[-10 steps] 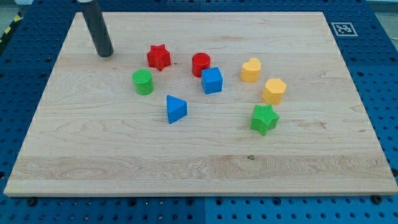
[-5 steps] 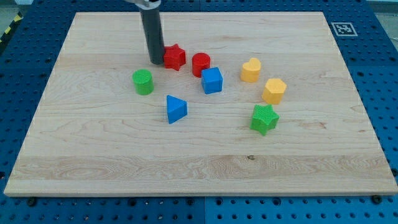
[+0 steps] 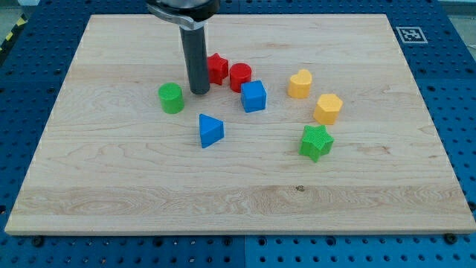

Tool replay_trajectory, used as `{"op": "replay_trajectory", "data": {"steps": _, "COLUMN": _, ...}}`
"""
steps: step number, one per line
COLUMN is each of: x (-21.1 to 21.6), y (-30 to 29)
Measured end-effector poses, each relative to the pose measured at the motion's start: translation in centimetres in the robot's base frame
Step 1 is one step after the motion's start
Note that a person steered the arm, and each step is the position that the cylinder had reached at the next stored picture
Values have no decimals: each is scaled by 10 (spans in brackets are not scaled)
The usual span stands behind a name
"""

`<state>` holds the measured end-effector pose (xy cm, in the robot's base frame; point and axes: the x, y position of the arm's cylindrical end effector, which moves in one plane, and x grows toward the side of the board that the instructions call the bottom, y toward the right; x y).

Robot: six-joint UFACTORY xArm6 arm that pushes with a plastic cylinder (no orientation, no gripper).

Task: Push the red star above the red circle

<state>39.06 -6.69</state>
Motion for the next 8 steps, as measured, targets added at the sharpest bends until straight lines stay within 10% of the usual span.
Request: {"op": "replay_trajectory", "data": {"steps": 8, "x": -42, "y": 14}}
